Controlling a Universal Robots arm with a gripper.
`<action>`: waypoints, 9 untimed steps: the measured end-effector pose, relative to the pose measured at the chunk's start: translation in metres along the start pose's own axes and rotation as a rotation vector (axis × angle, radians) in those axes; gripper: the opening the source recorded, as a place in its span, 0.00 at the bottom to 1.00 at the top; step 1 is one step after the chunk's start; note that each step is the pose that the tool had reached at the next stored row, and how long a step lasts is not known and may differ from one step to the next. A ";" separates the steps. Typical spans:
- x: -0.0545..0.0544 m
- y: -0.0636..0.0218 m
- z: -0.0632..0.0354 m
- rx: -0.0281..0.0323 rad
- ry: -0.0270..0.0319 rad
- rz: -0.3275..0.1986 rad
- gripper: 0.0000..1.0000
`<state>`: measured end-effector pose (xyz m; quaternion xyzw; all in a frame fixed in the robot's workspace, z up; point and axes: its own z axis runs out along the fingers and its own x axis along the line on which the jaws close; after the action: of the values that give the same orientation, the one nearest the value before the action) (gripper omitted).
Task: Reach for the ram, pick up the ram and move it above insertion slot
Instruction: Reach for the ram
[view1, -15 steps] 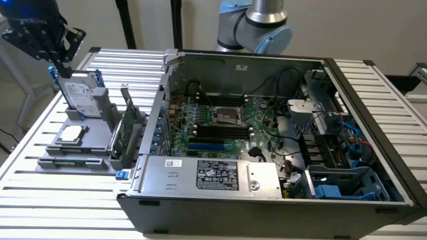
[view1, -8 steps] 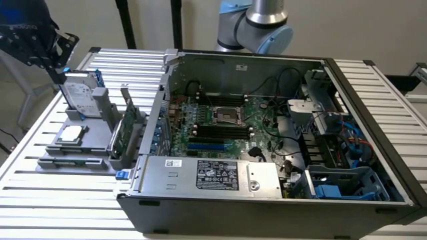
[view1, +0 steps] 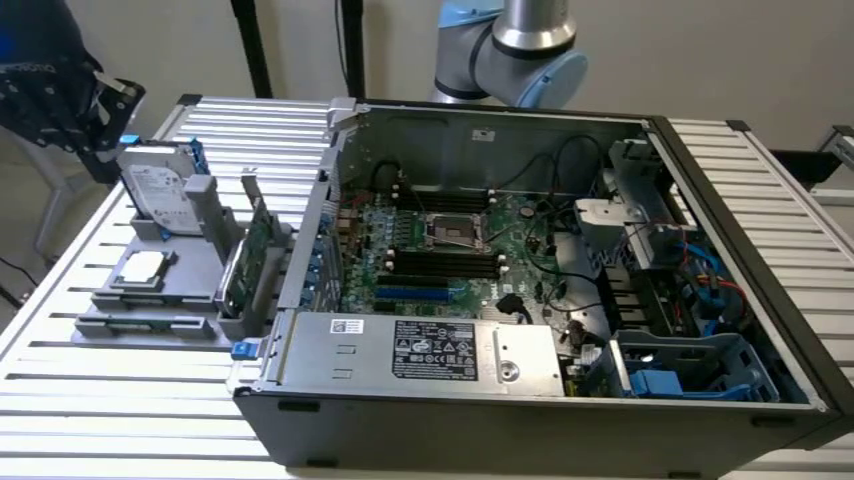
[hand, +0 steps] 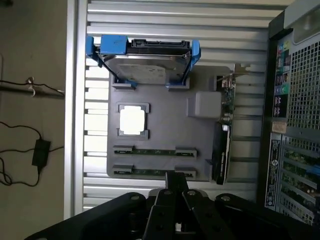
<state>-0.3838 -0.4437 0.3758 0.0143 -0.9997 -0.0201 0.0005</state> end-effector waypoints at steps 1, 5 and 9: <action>0.000 -0.0025 0.0003 0.0001 0.0002 -0.001 0.11; 0.001 -0.0143 0.0026 0.0000 0.0025 -0.005 0.11; 0.001 -0.0219 0.0063 -0.0003 0.0039 -0.012 0.11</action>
<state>-0.3843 -0.4654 0.3686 0.0206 -0.9996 -0.0202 0.0023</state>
